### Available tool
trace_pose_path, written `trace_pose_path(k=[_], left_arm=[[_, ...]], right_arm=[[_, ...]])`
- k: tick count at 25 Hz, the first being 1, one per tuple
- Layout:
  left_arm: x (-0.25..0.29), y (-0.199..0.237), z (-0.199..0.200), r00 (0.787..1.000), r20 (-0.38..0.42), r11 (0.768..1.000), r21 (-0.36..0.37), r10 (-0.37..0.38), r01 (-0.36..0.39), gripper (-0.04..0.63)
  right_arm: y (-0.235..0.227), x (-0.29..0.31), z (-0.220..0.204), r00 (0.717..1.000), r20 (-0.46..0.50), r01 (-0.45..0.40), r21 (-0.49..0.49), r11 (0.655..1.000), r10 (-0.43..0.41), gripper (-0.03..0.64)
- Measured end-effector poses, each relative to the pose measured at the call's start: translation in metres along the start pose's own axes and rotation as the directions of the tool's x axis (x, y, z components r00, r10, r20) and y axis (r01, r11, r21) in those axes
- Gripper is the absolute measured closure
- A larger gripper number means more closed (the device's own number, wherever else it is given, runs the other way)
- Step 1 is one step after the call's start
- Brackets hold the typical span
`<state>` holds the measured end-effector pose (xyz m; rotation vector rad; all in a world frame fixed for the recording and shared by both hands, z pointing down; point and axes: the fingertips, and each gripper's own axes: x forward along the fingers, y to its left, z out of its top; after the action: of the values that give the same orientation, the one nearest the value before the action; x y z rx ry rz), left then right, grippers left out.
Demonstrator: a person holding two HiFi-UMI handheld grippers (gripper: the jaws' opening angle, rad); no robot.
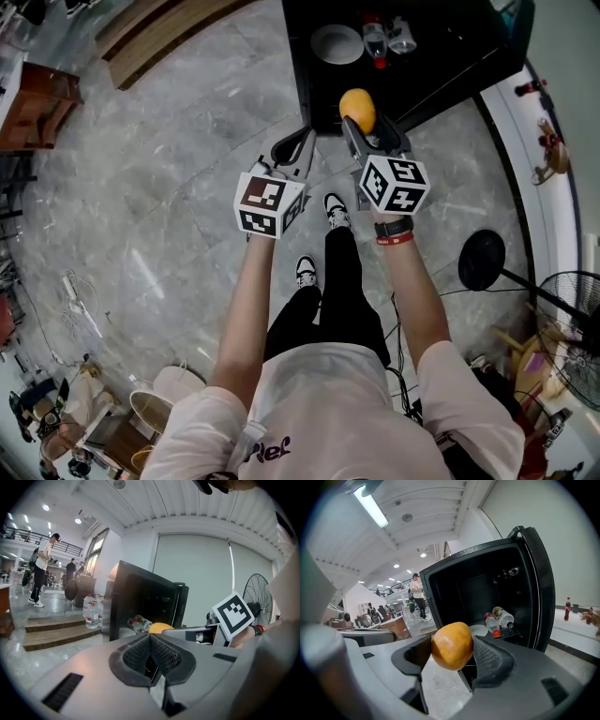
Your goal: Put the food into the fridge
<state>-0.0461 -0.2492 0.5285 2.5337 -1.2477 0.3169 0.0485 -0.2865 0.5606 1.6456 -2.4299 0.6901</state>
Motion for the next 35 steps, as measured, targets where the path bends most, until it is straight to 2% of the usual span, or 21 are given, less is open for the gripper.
trace_pose_path(k=[12,35], left_arm=[[0.030,0.013,-0.012,1.000,0.002,1.000,-0.010,-0.005,0.005,0.577],[0.051,0.030,-0.032,1.000,-0.023,0.999,-0.026,-0.019,0.019,0.577]], right_arm=[[-0.027,0.047,-0.016,1.000,-0.002,0.011,-0.020,1.000,-0.011,0.322],[-0.050,0.136,-0.013,1.000,-0.011,0.015,-0.112,0.994,-0.016,0.322]])
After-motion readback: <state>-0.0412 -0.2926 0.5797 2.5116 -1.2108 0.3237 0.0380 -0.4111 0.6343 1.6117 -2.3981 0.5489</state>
